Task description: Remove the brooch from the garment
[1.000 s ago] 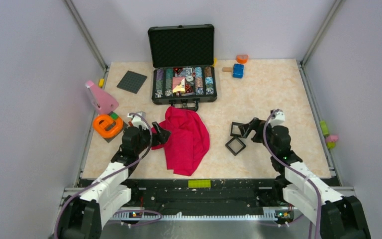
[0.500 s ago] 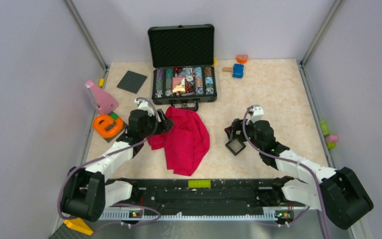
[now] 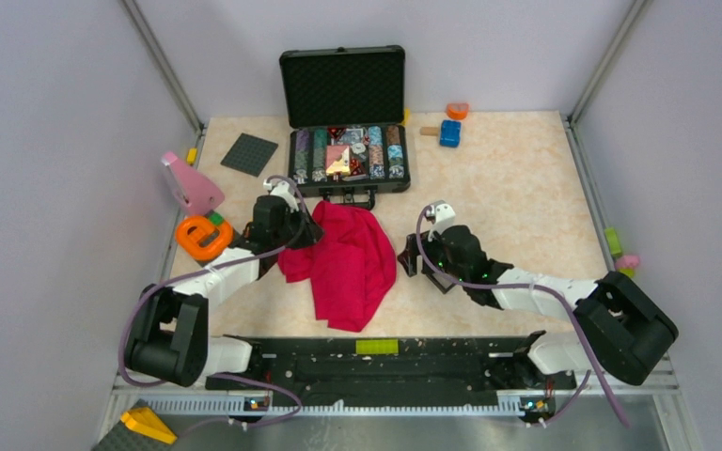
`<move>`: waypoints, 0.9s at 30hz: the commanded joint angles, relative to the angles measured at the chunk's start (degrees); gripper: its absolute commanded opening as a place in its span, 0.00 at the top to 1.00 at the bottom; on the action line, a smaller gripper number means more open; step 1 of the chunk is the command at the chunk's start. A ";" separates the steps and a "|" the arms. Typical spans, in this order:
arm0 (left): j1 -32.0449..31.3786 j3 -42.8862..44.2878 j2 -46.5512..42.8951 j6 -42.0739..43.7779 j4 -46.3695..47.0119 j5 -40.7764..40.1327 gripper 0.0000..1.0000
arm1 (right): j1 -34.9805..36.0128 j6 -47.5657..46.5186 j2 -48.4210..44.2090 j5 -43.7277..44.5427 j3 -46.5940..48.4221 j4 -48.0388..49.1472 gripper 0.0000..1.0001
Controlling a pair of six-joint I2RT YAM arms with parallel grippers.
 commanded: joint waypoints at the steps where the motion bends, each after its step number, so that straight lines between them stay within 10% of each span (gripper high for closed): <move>1: -0.22 3.17 0.67 1.33 -1.51 -0.61 0.84 | 0.63 -1.54 -0.87 1.78 2.02 2.50 0.27; 4: -0.63 3.93 -0.59 1.20 -3.51 0.52 1.00 | 0.63 -1.56 -1.06 1.69 2.01 2.49 0.27; 27: -4.31 16.75 -11.70 0.85 -24.48 12.48 1.00 | 9.52 -4.39 9.11 -16.96 22.50 2.55 0.41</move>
